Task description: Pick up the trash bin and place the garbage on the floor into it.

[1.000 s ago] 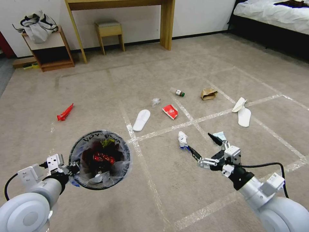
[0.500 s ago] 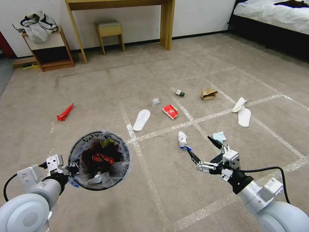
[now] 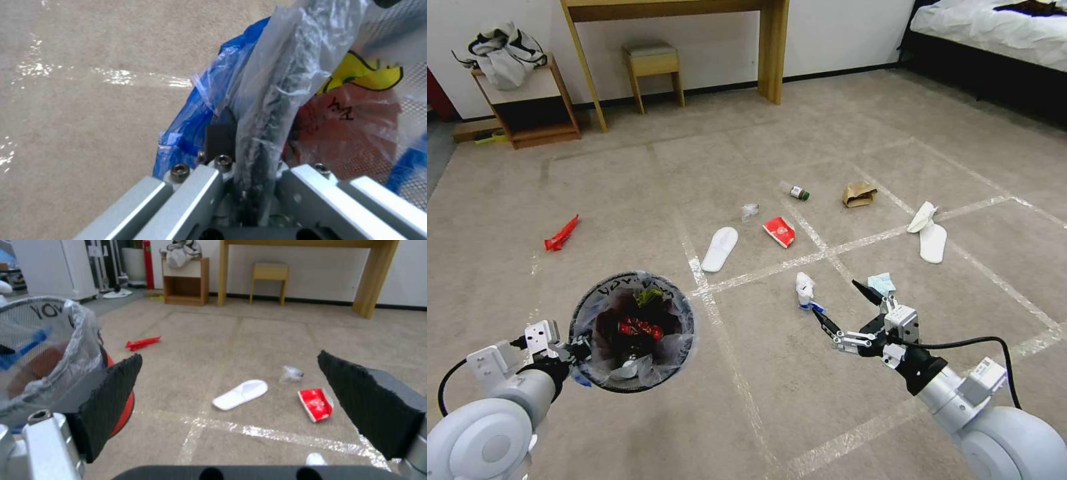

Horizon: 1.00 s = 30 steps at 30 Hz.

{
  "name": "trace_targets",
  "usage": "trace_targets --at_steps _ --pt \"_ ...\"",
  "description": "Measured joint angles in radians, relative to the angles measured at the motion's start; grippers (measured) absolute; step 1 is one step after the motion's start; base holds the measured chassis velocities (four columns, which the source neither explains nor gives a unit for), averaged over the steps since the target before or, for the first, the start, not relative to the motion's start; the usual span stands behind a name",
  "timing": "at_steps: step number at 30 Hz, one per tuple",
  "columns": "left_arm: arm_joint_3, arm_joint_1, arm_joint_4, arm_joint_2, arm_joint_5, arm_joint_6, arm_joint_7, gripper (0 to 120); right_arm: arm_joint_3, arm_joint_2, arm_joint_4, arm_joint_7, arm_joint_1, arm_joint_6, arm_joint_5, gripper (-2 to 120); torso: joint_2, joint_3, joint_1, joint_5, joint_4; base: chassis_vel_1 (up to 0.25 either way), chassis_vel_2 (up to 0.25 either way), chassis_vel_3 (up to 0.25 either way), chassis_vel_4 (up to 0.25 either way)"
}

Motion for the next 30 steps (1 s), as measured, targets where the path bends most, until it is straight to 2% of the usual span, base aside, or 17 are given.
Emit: trace_targets --at_steps 17,24,28,30 --pt "-0.006 -0.001 0.005 0.002 0.009 -0.005 0.011 0 -0.005 0.001 -0.014 0.027 0.003 0.019 0.021 100 0.0 0.001 0.001 -0.0004 0.0 -0.212 0.201 0.215 -0.211" --pt "-0.006 -0.006 0.016 0.001 0.013 -0.006 0.014 0 -0.009 -0.027 -0.054 0.062 0.056 0.003 0.035 100 0.0 0.0 0.0 0.0 -0.0001 -0.001 0.004 -0.027 0.008" --pt "-0.005 -0.008 0.028 0.004 0.024 -0.008 0.023 0 -0.021 -0.07 -0.15 0.095 0.131 -0.014 0.058 100 0.0 0.0 0.0 0.0001 0.0002 0.01 -0.018 -0.017 0.012" --pt "0.004 -0.021 0.033 0.019 0.025 -0.008 0.025 0 -0.024 -0.115 -0.233 0.112 0.174 -0.023 0.082 100 0.0 0.0 0.0 0.0002 0.0004 0.0 0.0 0.0 0.0"
